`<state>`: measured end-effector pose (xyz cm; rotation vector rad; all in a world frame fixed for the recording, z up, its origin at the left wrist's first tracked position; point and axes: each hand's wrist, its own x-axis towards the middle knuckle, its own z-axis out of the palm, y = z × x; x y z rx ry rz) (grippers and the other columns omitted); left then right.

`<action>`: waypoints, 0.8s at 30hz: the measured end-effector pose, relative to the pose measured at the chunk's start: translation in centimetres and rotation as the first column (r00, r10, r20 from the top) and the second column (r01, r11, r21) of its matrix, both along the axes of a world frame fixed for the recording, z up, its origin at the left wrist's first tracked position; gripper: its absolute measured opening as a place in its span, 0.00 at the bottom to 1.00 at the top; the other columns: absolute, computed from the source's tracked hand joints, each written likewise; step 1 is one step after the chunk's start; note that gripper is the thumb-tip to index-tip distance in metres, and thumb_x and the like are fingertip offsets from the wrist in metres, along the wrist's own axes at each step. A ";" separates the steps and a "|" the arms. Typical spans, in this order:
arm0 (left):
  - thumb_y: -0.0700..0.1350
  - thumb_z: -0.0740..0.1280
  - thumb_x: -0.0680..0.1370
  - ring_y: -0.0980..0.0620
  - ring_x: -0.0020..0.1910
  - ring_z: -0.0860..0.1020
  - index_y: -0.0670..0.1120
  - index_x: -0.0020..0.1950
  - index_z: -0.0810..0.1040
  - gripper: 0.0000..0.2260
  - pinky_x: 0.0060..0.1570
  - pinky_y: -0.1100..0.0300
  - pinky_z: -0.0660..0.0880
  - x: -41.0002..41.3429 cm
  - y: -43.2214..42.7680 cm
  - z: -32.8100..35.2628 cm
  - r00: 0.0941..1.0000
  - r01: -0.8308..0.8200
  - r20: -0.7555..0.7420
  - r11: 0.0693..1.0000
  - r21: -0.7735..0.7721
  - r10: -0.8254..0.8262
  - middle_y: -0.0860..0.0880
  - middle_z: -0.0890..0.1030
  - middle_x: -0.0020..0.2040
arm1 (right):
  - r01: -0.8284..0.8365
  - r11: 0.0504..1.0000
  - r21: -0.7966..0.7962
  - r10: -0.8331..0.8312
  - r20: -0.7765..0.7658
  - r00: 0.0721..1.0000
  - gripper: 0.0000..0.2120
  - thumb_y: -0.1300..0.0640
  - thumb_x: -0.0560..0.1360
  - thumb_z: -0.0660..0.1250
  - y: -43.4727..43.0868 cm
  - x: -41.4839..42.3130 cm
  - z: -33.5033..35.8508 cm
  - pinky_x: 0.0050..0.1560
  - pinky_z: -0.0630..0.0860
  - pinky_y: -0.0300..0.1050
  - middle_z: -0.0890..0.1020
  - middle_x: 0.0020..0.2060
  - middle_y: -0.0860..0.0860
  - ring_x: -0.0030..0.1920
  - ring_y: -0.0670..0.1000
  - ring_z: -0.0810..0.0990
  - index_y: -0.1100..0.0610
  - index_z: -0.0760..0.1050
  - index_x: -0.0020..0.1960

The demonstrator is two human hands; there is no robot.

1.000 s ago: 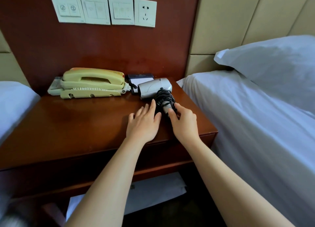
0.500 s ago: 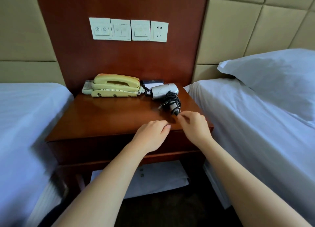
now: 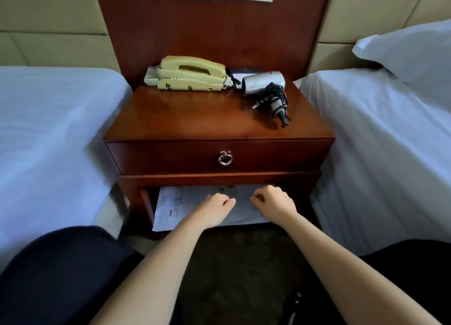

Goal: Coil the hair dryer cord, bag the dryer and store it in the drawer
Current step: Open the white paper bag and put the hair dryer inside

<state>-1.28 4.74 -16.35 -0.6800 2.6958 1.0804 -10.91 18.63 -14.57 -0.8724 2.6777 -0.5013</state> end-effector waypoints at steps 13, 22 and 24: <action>0.53 0.58 0.81 0.42 0.65 0.72 0.39 0.67 0.72 0.22 0.62 0.57 0.67 2.1 -0.1 -15.6 0.803 -0.594 0.325 0.715 0.370 0.499 0.40 0.74 0.66 | 0.311 0.948 0.062 -0.293 0.543 0.787 0.09 0.53 0.78 0.62 -1.7 -1.5 -14.8 0.49 0.77 0.46 0.82 0.40 0.53 0.41 0.50 0.80 0.53 0.76 0.40; 0.47 0.70 0.75 0.39 0.64 0.73 0.40 0.72 0.66 0.28 0.64 0.51 0.70 1.4 -4.3 -22.1 0.502 -0.824 0.440 0.259 0.504 0.744 0.38 0.74 0.66 | 0.633 0.761 0.143 -0.447 0.823 0.351 0.24 0.52 0.75 0.67 -4.8 -2.4 -21.8 0.50 0.74 0.47 0.75 0.54 0.54 0.53 0.54 0.76 0.59 0.66 0.67; 0.45 0.73 0.72 0.41 0.64 0.74 0.42 0.72 0.66 0.31 0.64 0.52 0.70 0.8 -5.0 -23.2 0.484 -0.825 0.431 0.233 0.515 0.761 0.40 0.75 0.66 | 0.670 0.725 0.157 -0.441 0.854 0.277 0.30 0.50 0.73 0.69 -5.4 -2.6 -23.2 0.57 0.74 0.49 0.74 0.61 0.55 0.59 0.55 0.75 0.57 0.63 0.71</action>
